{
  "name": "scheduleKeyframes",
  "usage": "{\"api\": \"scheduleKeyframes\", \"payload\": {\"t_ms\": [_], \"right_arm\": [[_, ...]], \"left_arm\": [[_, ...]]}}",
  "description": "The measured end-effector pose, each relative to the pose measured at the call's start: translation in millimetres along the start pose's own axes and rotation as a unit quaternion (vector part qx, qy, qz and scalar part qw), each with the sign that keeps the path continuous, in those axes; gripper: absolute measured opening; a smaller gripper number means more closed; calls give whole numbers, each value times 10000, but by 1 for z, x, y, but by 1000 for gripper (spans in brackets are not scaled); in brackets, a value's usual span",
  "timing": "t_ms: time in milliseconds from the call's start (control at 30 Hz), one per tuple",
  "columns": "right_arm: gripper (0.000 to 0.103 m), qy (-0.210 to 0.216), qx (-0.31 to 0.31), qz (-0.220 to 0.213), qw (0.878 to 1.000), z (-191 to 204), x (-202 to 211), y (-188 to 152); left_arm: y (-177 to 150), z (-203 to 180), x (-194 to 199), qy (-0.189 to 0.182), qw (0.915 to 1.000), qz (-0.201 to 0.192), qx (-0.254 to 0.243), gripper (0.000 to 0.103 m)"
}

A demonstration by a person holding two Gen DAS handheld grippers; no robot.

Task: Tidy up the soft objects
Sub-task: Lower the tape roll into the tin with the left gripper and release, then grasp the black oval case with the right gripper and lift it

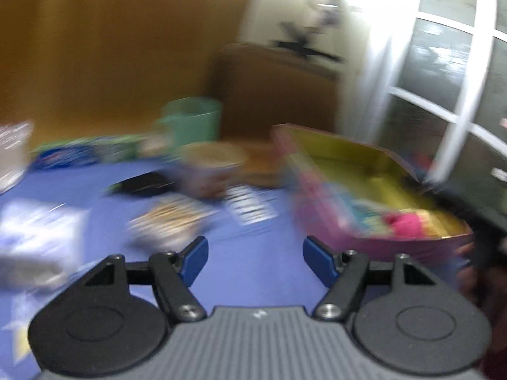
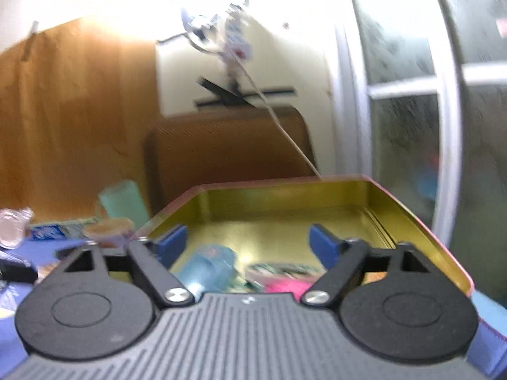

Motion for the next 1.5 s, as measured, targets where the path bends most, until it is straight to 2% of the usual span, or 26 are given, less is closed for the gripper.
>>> {"api": "scheduleKeyframes", "payload": {"t_ms": [33, 100, 133, 200, 300, 367, 467, 500, 567, 600, 633, 700, 733, 767, 800, 833, 867, 933, 1100, 1167, 1233, 1400, 1500], "right_arm": [[56, 146, 23, -37, 9999, 9, 0, 4], [41, 623, 29, 16, 9981, 37, -2, 10], [37, 923, 17, 128, 9956, 56, -5, 10], [36, 1492, 1, 430, 9879, 96, -12, 3], [36, 2102, 6, 965, 9729, 152, -32, -16], [36, 2452, 180, 1365, 9597, 192, -54, -30], [41, 2766, 975, 1671, 9413, 244, -83, -45], [46, 2832, 1327, 1771, 9332, 258, -95, -50], [49, 2914, 2075, 1972, 9128, 281, -125, -60], [53, 2987, 2375, 2125, 8996, 288, -135, -68], [56, 3127, 2677, 2366, 8801, 296, -146, -78], [63, 3210, 3125, 2687, 8527, 302, -161, -95], [67, 3285, 3335, 2884, 8353, 305, -168, -105], [69, 3334, 3495, 2947, 8245, 306, -174, -110], [76, 3371, 3671, 2984, 8140, 309, -179, -116], [85, 3431, 3758, 2956, 8085, 311, -185, -118], [86, 3523, 3790, 2973, 8024, 316, -190, -119], [85, 3656, 3629, 3195, 7953, 318, -201, -121], [84, 3665, 2860, 4224, 7781, 314, -222, -125], [80, 3650, 2635, 4460, 7736, 314, -226, -127], [70, 3668, 2334, 4668, 7701, 314, -224, -127], [70, 3697, 2187, 4726, 7695, 317, -208, -126], [70, 3838, 2260, 4691, 7626, 322, -186, -124]], "left_arm": [[-4, 17, 6, 198, 9998, 2, 35, 68], [-10, 53, 17, 671, 9977, -43, -22, 68], [-11, 65, 21, 860, 9962, -70, -77, 68], [-15, 89, 28, 1192, 9926, -153, -166, 68], [-23, 115, 30, 1402, 9900, -177, -24, 68], [-23, 122, 32, 1258, 9914, -209, 281, 67], [-20, 122, 36, 1177, 9919, -381, 275, 68], [-20, 120, 36, 1105, 9926, -408, 283, 68], [-19, 119, 37, 1057, 9927, -489, 317, 68], [-19, 119, 38, 1028, 9927, -522, 362, 68], [-18, 120, 39, 996, 9926, -557, 420, 69], [-17, 122, 42, 957, 9920, -620, 545, 72], [-17, 123, 43, 936, 9917, -644, 607, 73], [-17, 125, 44, 910, 9913, -658, 679, 73], [-17, 126, 44, 887, 9910, -664, 755, 74], [-16, 129, 43, 867, 9906, -664, 820, 74], [-17, 130, 43, 846, 9902, -659, 892, 74], [-17, 133, 43, 803, 9895, -646, 1017, 75], [-17, 139, 44, 769, 9872, -656, 1233, 78], [-18, 141, 43, 759, 9861, -649, 1326, 78], [-18, 145, 43, 749, 9846, -631, 1450, 78], [-19, 154, 42, 748, 9807, -613, 1698, 78], [-18, 157, 42, 758, 9799, -634, 1735, 78]]}}
Point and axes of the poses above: each gripper's, at about its wrist camera, not at the fingertips, and x roughly against the way its jaws point, z to its left, y to its top, the point moved 9 cm from there along -x, roughly the way its jaws point, and after that the axes turned 12 degrees about -z, right-handed, at the moved point
